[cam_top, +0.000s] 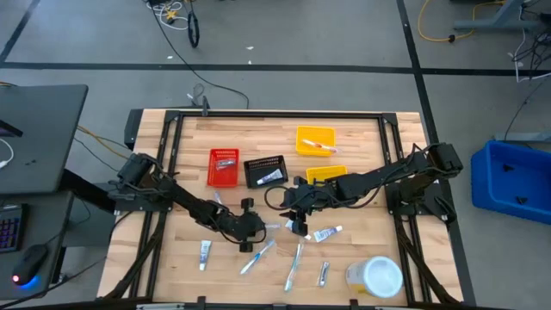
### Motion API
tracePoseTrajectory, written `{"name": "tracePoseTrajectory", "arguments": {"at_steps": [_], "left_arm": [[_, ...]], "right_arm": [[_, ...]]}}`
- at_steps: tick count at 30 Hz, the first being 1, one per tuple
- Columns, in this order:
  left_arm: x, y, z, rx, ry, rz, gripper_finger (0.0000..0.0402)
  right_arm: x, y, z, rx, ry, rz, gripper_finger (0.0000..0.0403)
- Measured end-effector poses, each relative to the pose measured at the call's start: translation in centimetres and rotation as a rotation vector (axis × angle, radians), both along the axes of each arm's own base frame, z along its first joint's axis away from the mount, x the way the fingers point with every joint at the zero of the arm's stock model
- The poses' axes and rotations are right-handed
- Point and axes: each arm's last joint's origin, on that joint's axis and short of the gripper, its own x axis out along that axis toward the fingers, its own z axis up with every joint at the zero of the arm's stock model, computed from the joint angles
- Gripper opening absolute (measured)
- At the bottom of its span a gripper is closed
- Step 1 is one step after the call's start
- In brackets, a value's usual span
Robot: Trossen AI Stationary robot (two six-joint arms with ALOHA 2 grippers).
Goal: Pick & Place Travel size toiletries
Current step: Put the silver nail cutter into the red bin
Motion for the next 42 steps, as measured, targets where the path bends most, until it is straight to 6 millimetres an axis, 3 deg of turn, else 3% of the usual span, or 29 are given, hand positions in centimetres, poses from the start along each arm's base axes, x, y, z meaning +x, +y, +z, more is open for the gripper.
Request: {"name": "tracePoseTrajectory", "arguments": {"at_steps": [5,10,17,23,29,33,42], "left_arm": [[-1.1,0.7,1.8,0.055,0.046,0.034,0.0047],[-3.5,2.0,5.7,0.105,0.101,0.096,0.0047],[-7.6,5.4,10.9,0.187,0.113,0.221,0.0047],[-10.3,8.9,12.9,0.129,0.146,0.409,0.005],[-11.4,11.9,11.5,0.106,0.303,0.412,0.0052],[-11.1,13.3,9.3,-0.007,0.389,0.422,0.0052],[-9.3,15.6,6.6,0.028,0.471,0.375,0.0054]], "right_arm": [[0.0,0.0,0.0,0.0,0.0,0.0,0.016],[0.0,0.0,0.0,0.0,0.001,0.0,0.0157],[0.0,-0.1,0.0,0.0,0.0,-0.002,0.0143],[0.1,-0.1,0.1,0.002,-0.008,-0.002,0.0135],[0.1,-0.1,0.1,-0.012,-0.009,0.01,0.013],[0.1,-0.1,0.1,-0.02,-0.009,0.017,0.0128],[0.1,-0.1,0.1,-0.031,-0.011,0.026,0.0139]]}}
